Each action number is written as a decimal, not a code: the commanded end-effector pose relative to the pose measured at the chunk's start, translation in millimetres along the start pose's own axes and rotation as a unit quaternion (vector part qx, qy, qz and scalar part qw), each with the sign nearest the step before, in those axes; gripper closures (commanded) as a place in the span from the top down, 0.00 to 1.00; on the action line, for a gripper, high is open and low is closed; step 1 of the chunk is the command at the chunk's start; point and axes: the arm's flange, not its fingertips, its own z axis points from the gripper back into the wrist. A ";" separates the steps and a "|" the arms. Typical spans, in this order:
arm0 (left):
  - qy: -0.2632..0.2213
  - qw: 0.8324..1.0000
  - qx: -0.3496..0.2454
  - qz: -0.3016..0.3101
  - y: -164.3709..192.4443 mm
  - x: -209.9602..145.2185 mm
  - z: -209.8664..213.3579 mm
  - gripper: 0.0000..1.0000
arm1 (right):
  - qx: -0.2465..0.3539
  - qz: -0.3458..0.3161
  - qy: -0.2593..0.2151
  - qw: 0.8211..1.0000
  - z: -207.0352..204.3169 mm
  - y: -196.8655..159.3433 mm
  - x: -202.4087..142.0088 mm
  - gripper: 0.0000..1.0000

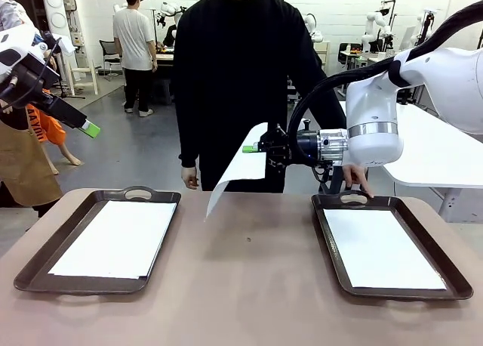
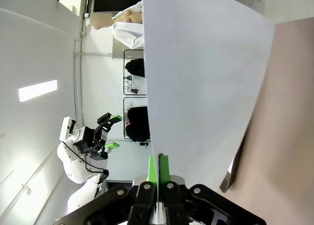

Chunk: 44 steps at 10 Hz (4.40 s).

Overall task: Sort the A4 documents.
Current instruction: Receive the A4 Paper, then place the A4 Paper in the designated Handle tray.

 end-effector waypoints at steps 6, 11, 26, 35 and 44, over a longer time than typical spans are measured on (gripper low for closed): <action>0.000 1.000 0.000 -0.002 0.0 -0.4 0.8 0.97 | -0.003 -0.001 -0.004 1.000 -0.8 -0.9 0.0 0.00; 0.000 1.000 0.000 -0.002 0.0 -0.4 0.8 0.97 | -0.003 -0.001 -0.004 1.000 -0.8 -0.9 0.0 0.00; 0.000 1.000 0.000 -0.002 0.0 -0.4 0.8 0.97 | -0.080 0.078 0.117 0.987 179.8 -46.1 -49.6 0.01; 0.000 1.000 0.000 -0.002 0.0 -0.4 0.8 0.97 | -0.441 0.053 0.055 0.894 264.4 -86.7 -71.5 0.01; 0.000 1.000 0.000 -0.002 0.0 -0.4 0.8 0.97 | -0.477 0.053 0.027 0.877 285.0 -79.3 -56.9 0.01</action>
